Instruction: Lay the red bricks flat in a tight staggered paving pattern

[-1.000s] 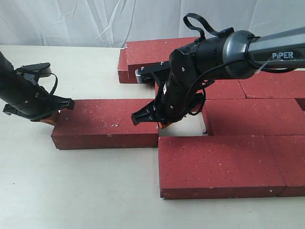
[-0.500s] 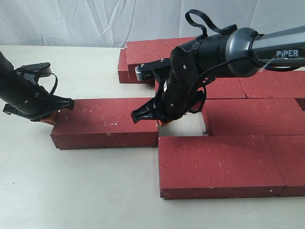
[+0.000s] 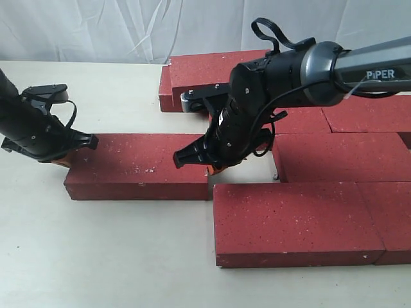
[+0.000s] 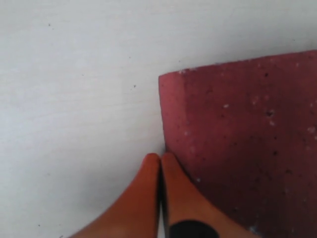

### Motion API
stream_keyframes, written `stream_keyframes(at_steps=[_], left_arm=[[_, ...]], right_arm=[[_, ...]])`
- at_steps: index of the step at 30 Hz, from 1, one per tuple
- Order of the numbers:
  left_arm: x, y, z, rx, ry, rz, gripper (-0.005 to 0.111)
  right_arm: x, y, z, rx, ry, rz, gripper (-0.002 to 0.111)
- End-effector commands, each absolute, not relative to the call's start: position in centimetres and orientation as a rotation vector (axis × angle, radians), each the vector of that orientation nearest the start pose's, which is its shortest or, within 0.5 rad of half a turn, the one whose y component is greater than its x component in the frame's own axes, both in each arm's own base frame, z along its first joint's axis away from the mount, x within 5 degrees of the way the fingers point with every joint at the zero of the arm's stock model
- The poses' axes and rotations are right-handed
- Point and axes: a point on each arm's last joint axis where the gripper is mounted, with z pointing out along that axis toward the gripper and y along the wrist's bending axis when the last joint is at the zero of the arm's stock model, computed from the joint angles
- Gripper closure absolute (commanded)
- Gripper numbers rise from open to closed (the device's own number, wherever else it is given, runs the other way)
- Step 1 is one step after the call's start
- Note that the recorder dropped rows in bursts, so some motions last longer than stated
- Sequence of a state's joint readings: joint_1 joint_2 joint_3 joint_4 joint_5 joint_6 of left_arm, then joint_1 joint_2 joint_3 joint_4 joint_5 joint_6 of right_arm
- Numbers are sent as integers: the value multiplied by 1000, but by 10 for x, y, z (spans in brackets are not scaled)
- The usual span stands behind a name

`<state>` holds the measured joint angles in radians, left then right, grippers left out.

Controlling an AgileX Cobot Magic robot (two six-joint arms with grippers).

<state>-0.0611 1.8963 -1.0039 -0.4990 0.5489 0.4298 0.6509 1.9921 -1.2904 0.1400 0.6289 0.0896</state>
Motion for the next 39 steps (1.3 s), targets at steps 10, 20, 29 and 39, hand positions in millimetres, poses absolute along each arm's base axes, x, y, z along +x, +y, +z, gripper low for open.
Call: stream_keyframes(at_steps=[10,20,29,39], left_arm=[[343,-48,133,55,2836,-453,107],[344,-54,136,87,2801,-551,107],[343,-54,136,104,2806,-544,107],[343,-53,135,133,2811,-521,107]], right_arm=[[311,239,187,-656,2686,249,109],[312,237,186,-638,2690,212,109],[313,240,179,-628,2709,240,109],[311,246,178,-624,2712,337,109]])
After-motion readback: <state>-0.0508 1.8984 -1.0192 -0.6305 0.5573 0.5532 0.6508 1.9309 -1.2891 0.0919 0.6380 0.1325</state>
